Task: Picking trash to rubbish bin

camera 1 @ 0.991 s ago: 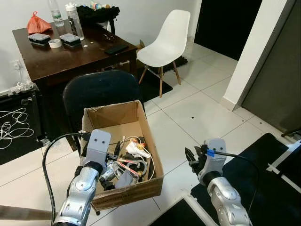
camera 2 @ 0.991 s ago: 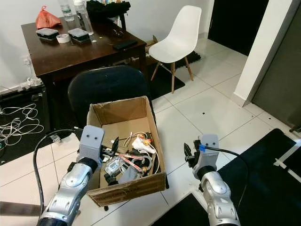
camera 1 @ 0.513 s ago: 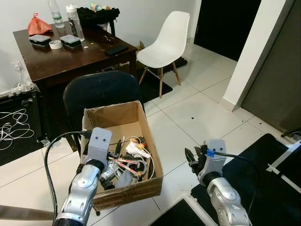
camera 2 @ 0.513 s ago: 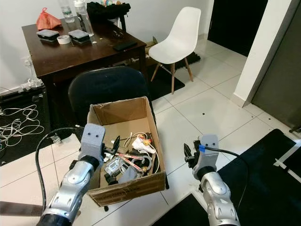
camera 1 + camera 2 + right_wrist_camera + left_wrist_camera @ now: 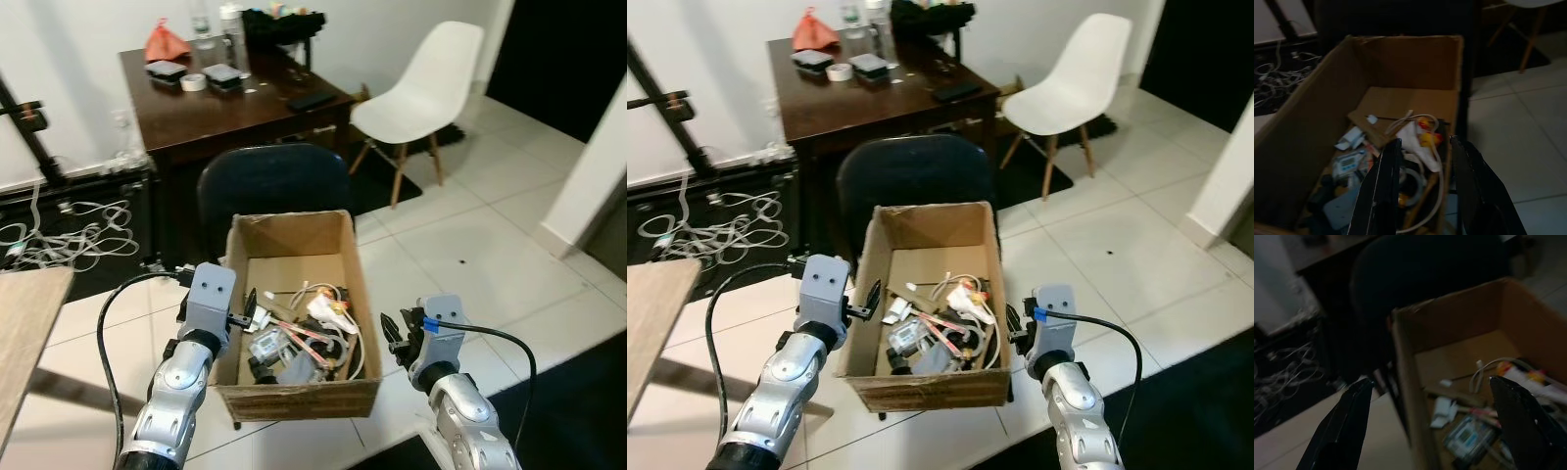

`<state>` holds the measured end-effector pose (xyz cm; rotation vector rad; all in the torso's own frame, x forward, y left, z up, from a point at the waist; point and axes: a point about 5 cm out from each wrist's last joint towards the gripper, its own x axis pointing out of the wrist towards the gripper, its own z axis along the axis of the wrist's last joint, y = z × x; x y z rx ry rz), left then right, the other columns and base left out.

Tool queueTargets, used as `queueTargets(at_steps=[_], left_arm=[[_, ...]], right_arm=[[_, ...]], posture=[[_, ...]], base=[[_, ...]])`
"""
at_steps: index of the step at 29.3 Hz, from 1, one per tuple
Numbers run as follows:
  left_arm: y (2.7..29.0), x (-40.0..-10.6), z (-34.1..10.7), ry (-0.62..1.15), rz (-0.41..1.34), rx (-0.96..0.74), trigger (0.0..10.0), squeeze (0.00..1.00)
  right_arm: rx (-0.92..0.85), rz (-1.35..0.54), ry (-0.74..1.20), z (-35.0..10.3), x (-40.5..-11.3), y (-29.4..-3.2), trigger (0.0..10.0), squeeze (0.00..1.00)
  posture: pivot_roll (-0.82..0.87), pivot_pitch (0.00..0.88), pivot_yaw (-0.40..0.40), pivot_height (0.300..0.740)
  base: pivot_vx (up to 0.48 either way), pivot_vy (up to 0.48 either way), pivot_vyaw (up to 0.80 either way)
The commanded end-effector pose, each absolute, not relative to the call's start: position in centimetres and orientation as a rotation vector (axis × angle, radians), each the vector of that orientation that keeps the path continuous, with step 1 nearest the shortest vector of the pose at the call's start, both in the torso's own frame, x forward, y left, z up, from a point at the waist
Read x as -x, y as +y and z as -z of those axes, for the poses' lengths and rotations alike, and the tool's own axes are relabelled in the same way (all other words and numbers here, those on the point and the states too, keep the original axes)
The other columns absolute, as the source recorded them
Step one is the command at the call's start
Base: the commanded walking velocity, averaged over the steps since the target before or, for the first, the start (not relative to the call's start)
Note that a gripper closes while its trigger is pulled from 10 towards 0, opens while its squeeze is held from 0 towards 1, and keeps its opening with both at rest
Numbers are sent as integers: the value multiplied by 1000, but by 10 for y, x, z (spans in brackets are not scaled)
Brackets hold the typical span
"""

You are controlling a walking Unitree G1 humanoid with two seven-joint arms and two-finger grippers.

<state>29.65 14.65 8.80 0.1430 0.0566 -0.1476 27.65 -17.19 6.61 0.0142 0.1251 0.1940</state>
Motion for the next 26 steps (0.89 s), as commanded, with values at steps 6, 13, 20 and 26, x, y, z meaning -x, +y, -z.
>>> queueTargets(at_steps=[6,13,20,26], left_arm=[[148,-293,-84,64,138,-144,10000,0],[145,-292,-83,65,140,-137,10000,0],[146,-288,-83,64,135,-126,10000,0],[147,-286,-84,62,134,-129,10000,0]], right_arm=[[-24,-202,129,-65,-275,-166,10000,0],[-7,-223,125,-67,-275,-165,10000,0],[-3,-229,129,-66,-273,-165,10000,0],[-4,-232,128,-66,-272,-164,10000,0]], posture=[[24,26,46,740],[18,21,43,740],[16,16,41,740],[24,16,39,740]], base=[[0,0,800],[0,0,800],[0,0,800],[0,0,800]])
